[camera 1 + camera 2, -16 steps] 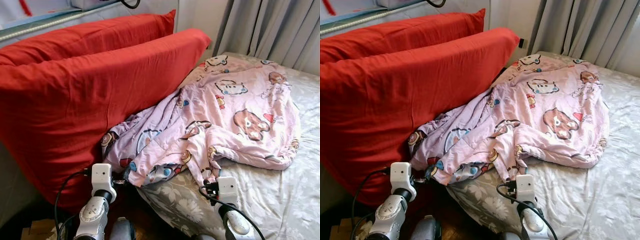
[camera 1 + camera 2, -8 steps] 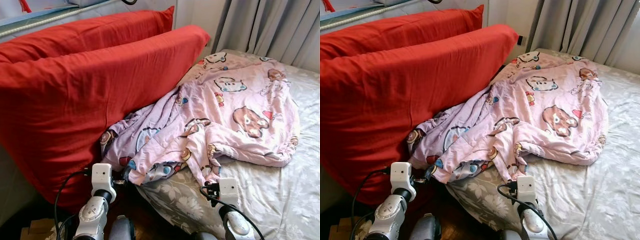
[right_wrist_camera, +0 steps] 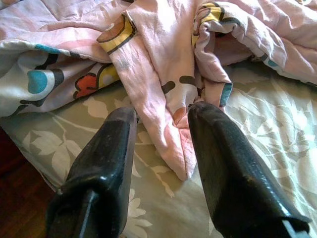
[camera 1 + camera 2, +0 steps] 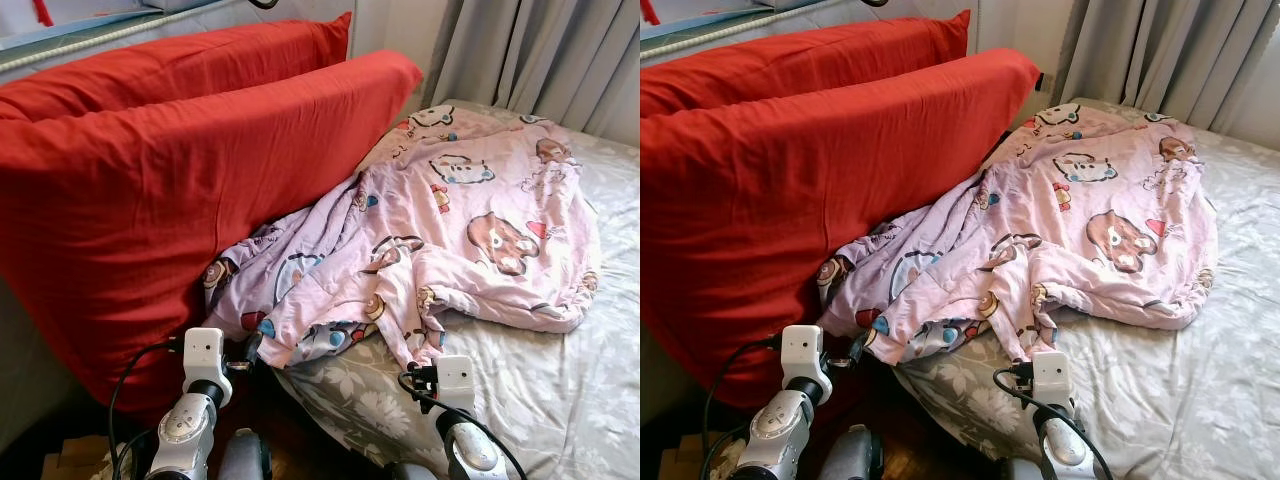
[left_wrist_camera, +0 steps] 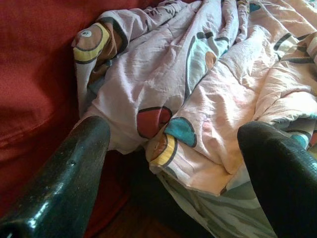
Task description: Clean up the room
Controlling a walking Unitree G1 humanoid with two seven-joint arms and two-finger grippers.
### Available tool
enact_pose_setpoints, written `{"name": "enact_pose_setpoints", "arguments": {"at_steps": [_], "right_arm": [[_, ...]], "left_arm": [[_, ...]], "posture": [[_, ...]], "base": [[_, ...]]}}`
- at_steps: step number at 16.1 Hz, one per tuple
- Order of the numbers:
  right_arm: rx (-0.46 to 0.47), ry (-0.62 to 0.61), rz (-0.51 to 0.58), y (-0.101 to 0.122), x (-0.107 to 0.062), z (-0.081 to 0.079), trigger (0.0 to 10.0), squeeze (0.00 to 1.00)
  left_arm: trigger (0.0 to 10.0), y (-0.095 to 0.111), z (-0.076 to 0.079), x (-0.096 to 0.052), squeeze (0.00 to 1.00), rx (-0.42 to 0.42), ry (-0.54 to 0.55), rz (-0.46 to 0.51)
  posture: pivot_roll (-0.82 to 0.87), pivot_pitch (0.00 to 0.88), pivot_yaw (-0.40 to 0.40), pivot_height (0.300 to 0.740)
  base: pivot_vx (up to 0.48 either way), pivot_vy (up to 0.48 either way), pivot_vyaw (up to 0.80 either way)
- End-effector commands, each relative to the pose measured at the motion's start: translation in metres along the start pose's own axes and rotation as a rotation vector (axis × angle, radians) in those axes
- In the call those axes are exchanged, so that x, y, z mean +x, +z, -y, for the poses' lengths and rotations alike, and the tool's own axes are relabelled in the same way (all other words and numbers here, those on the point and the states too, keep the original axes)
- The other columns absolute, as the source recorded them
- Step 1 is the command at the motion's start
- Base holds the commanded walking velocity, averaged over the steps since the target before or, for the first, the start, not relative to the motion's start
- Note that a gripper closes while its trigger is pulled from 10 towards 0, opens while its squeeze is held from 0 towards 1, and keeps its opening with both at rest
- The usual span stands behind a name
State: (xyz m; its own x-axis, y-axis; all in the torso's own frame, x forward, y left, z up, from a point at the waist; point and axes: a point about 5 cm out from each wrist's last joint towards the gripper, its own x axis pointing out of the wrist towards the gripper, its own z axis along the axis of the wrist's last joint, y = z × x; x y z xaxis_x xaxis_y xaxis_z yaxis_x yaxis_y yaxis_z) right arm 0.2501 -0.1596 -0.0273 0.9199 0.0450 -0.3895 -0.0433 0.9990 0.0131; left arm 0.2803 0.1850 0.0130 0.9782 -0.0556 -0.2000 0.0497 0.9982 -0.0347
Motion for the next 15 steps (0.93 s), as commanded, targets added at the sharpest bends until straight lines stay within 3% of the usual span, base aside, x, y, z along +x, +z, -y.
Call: {"name": "enact_pose_setpoints", "arguments": {"at_steps": [1,7,8,13,14,15], "right_arm": [[0.039,-0.027,-0.005,-0.001,0.0,0.003,10.0,0.0],[0.089,-0.064,-0.046,-0.005,0.0,0.008,10.0,0.0],[0.161,-0.09,-0.081,-0.006,0.001,0.011,10.0,0.0],[0.255,-0.138,-0.139,-0.001,0.009,0.018,10.0,0.0],[0.245,-0.135,-0.17,0.0,0.012,0.018,10.0,1.0],[0.242,-0.133,-0.174,0.001,0.013,0.018,10.0,1.0]], "left_arm": [[10.0,-0.004,0.0,-0.002,0.0,0.008,-0.008,-0.023],[10.0,-0.003,-0.001,-0.001,0.0,0.014,-0.009,-0.021],[10.0,-0.002,0.0,0.0,0.0,0.016,-0.013,-0.018],[10.0,0.001,-0.005,-0.002,0.0,0.026,-0.01,-0.004],[10.0,0.004,-0.008,-0.003,0.0,0.031,-0.014,0.004],[10.0,0.005,-0.009,-0.004,0.0,0.033,-0.015,0.011]], "posture": [[0.04,0.079,-0.035,0.627],[0.04,0.082,-0.032,0.627],[0.05,0.098,-0.028,0.627],[0.08,0.117,-0.012,0.627],[0.1,0.133,-0.001,0.627],[0.11,0.145,0.007,0.627]], "base": [[0.341,0.0,0.0],[0.346,0.0,0.0],[0.0,0.0,0.0],[0.0,0.0,0.0],[0.0,0.0,0.0],[0.0,0.0,0.0]]}}
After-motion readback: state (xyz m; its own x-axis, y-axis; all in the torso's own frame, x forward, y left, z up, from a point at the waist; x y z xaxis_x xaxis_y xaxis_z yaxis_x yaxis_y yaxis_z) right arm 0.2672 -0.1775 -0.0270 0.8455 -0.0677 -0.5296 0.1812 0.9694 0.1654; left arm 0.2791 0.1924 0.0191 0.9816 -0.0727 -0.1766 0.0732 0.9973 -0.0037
